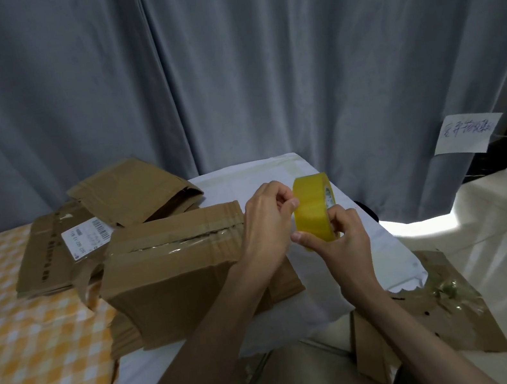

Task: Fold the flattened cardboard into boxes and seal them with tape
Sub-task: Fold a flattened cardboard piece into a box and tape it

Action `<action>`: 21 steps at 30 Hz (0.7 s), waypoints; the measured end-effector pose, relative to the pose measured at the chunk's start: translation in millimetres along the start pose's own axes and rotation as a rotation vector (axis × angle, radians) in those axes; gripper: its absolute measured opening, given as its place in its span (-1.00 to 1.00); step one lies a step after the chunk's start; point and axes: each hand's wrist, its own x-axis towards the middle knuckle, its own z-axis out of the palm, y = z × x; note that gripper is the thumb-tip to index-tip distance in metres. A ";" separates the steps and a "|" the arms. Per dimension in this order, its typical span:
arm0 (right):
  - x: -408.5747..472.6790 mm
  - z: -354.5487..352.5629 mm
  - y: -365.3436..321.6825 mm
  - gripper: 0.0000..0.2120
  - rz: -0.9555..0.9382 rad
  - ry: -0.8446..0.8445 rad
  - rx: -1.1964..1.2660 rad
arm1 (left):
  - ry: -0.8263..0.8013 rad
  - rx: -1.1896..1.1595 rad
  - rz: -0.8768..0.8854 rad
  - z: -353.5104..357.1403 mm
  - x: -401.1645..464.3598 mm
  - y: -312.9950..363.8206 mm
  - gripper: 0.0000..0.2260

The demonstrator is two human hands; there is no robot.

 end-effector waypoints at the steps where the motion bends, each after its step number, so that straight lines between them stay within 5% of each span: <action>1: 1.4 -1.5 -0.2 -0.57 -0.015 -0.003 -0.012 | 0.002 0.000 0.010 0.0 -0.7 0.7 -0.97; 9: 9.0 -5.7 -0.3 -0.56 -0.049 -0.045 -0.064 | -0.099 0.065 0.067 -12.0 12.3 0.6 -0.90; 21: 1.3 3.2 0.1 -0.57 -0.112 -0.020 -0.174 | -0.170 0.153 -0.072 -3.1 -8.3 3.3 -0.88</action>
